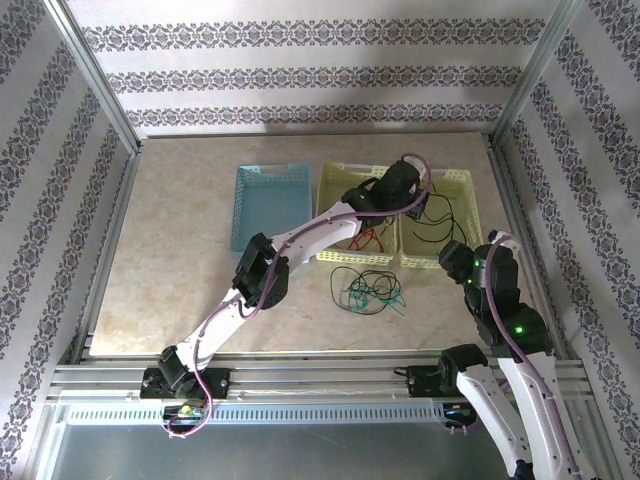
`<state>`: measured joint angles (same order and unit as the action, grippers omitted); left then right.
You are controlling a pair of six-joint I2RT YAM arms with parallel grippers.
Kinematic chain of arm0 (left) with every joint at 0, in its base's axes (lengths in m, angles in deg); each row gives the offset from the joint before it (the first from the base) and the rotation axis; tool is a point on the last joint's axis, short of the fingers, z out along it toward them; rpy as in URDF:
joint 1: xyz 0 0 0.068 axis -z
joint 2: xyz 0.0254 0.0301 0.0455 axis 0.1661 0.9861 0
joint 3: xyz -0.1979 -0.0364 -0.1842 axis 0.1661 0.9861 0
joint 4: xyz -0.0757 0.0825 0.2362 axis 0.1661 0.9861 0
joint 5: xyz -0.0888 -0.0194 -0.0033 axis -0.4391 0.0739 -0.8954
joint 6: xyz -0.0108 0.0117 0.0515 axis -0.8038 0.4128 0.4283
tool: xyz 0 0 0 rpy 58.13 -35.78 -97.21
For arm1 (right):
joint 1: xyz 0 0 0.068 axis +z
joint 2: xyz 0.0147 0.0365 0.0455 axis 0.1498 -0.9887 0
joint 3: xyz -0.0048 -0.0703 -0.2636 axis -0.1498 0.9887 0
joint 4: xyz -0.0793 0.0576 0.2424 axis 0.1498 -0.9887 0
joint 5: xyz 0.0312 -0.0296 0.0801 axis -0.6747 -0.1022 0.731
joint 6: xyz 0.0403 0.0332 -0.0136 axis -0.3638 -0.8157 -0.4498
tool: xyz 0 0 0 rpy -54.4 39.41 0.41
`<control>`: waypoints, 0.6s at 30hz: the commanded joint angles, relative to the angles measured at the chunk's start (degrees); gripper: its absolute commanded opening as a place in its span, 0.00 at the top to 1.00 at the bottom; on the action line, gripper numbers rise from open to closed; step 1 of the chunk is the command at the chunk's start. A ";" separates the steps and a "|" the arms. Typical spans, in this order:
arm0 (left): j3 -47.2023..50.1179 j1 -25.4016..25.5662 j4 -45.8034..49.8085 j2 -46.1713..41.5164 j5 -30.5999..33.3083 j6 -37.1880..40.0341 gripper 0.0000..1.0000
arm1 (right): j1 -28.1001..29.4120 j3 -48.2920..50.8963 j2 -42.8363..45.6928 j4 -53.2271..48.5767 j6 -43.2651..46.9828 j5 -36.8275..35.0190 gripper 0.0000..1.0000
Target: Untangle the cables
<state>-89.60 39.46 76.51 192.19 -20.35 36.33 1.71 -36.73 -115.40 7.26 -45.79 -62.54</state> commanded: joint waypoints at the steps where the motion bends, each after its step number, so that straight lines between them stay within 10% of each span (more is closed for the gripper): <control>1: -1.69 0.37 0.92 -1.25 -0.71 -1.29 1.00 | -0.33 -1.77 -1.11 -1.13 2.65 5.47 0.33; 7: -1.84 0.56 2.01 -1.50 0.60 -0.28 0.96 | -0.31 -2.12 -3.48 -0.54 2.88 4.38 0.33; 12: -1.54 0.99 3.24 -3.48 2.09 2.30 0.41 | -0.31 -2.30 -4.93 0.05 2.88 7.15 0.34; 18: 9.24 1.52 1.04 -15.78 10.78 6.64 0.25 | 0.07 1.45 -8.95 0.35 5.79 20.13 0.37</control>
<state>-84.14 40.37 78.78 186.57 -15.06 39.98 1.71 -37.14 -122.19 7.69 -42.32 -50.63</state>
